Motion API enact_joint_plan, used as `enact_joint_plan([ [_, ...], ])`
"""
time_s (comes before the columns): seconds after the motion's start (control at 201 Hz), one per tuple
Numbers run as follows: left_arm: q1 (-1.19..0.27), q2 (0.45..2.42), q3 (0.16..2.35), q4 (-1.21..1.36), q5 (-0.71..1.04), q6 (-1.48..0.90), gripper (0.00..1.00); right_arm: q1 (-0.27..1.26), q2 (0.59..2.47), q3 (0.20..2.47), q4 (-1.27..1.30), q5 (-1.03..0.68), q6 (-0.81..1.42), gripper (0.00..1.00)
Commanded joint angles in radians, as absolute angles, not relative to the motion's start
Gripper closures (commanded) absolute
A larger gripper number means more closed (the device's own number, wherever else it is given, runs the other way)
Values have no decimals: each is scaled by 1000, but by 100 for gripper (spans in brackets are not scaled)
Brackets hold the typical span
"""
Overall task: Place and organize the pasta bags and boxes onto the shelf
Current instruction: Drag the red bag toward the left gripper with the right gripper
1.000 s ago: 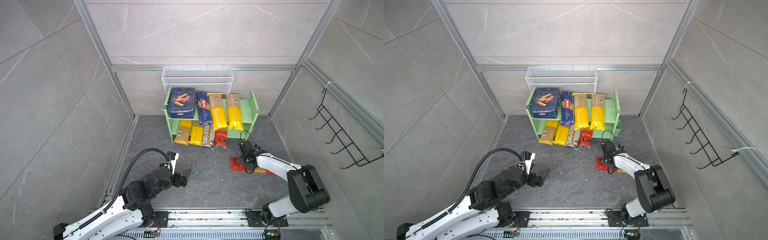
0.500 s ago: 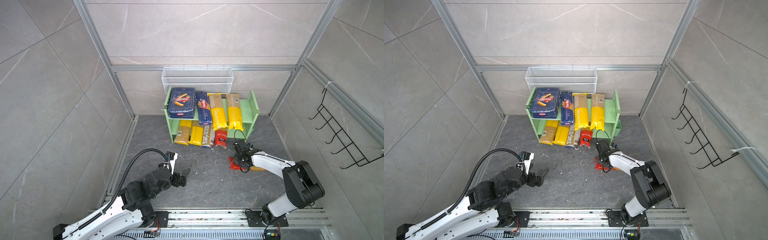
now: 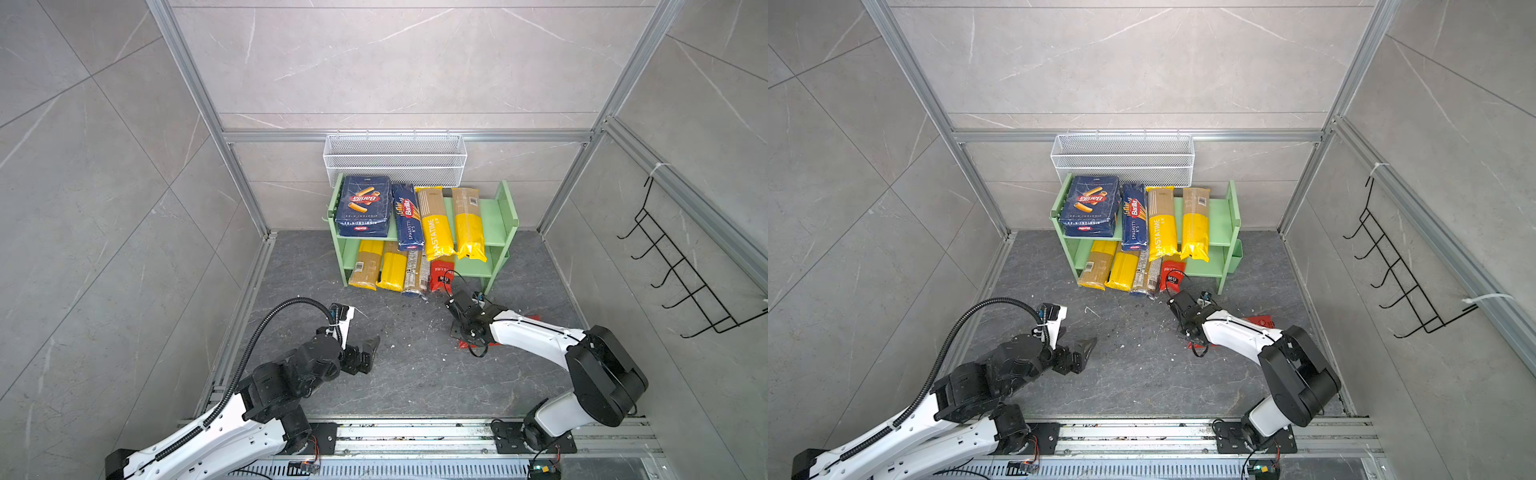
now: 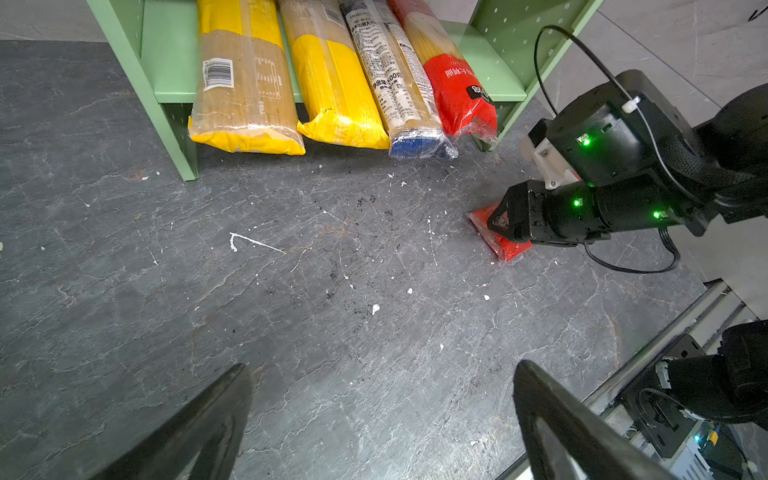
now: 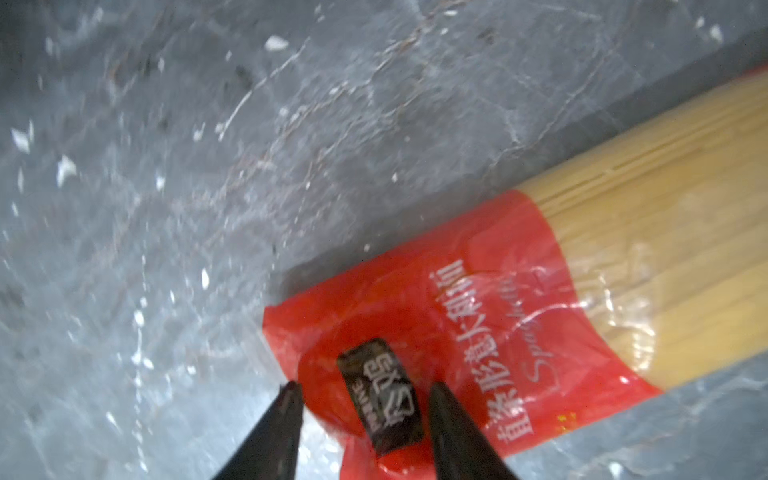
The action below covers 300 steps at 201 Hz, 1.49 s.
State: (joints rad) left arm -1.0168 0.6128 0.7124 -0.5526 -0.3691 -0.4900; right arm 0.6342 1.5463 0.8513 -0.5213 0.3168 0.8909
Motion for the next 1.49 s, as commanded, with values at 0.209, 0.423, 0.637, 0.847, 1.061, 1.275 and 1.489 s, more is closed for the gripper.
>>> enact_joint_plan([
  [0.209,-1019,603,752,-559,-395,-485,0,752,1637,969,-712,509,764,45],
  [0.423,-1018,603,753,-564,-402,-493,0,759,1722,999,-707,507,703,44],
  [0.637,-1019,581,747,-575,-408,-501,0,769,1771,1015,-772,568,730,46],
  [0.847,-1019,574,752,-582,-414,-502,0,770,1815,1027,-778,535,745,81],
  [1.061,-1019,552,749,-591,-422,-508,0,804,1769,1012,-746,478,732,100],
  [1.275,-1019,538,752,-619,-445,-530,0,908,1772,1082,-708,411,721,100],
  [1.489,-1019,474,765,-673,-495,-567,0,1019,1852,1242,-686,363,726,100],
])
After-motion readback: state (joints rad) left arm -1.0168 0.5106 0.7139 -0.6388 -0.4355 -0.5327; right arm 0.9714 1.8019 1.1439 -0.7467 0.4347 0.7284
